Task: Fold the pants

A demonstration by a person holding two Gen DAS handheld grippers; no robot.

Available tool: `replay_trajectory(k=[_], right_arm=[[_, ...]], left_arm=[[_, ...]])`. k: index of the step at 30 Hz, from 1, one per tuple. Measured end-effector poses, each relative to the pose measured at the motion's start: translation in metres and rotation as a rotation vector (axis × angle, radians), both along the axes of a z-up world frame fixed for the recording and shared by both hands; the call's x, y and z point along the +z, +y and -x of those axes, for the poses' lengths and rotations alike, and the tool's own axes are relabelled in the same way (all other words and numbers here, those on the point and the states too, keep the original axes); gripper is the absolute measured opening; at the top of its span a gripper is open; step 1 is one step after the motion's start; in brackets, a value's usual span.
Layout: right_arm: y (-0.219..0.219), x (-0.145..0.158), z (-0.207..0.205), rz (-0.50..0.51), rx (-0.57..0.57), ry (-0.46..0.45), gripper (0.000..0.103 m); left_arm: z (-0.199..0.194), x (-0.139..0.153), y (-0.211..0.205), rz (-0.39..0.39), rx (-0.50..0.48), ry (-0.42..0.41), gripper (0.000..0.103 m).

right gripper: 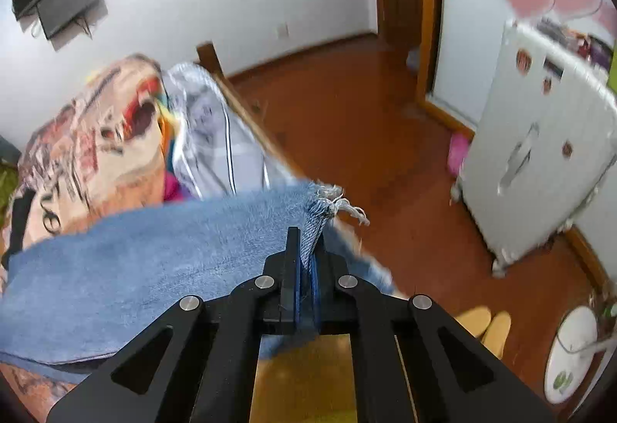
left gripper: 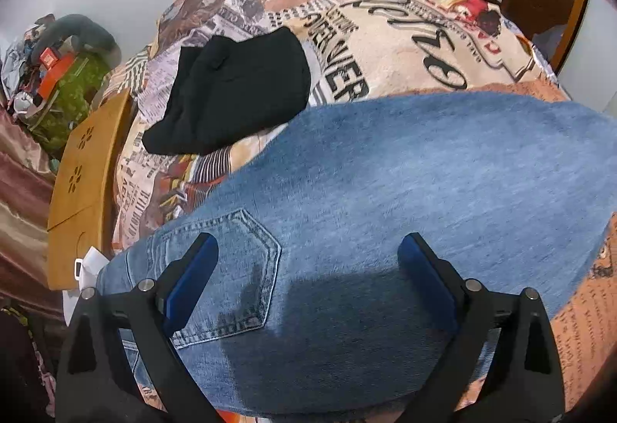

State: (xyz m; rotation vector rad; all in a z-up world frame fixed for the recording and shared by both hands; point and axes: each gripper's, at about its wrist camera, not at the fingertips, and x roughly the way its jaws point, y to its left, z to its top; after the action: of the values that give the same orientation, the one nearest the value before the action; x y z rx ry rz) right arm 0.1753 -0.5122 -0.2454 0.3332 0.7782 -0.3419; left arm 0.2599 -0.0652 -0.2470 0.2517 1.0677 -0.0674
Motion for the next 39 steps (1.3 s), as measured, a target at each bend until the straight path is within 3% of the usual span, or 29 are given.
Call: replay_trajectory(k=[2, 6, 9, 12, 14, 19, 26, 34, 39], right_arm=[[-0.005, 0.002, -0.001, -0.003, -0.008, -0.003, 0.003], [-0.003, -0.032, -0.006, -0.015, -0.009, 0.101, 0.003], [-0.008, -0.056, -0.006, -0.082, -0.009, 0.179, 0.005], [-0.018, -0.049, 0.002, -0.173, -0.028, 0.179, 0.016], [-0.022, -0.038, 0.009, -0.233, -0.031, 0.165, 0.032], [-0.010, -0.015, 0.027, -0.280, -0.015, 0.111, 0.050], [0.024, -0.028, 0.033, -0.446, 0.055, 0.111, 0.051], [0.018, -0.047, 0.016, -0.563, -0.019, 0.074, 0.055], [0.015, -0.057, 0.002, -0.546, -0.044, 0.079, 0.055]], left_arm=[[0.000, 0.000, -0.001, 0.015, -0.005, 0.002, 0.097], [0.002, -0.013, -0.004, 0.029, -0.006, 0.031, 0.097], [0.003, -0.013, 0.000, 0.052, 0.001, 0.032, 0.097], [0.002, -0.014, 0.003, 0.083, 0.013, 0.048, 0.098], [0.002, -0.015, 0.005, 0.095, 0.019, 0.050, 0.098], [0.003, -0.015, 0.005, 0.100, 0.026, 0.042, 0.099], [0.005, -0.016, 0.005, 0.106, 0.027, 0.038, 0.099], [0.000, -0.022, 0.019, 0.214, 0.069, 0.084, 0.101], [-0.001, -0.024, 0.021, 0.235, 0.074, 0.090, 0.101]])
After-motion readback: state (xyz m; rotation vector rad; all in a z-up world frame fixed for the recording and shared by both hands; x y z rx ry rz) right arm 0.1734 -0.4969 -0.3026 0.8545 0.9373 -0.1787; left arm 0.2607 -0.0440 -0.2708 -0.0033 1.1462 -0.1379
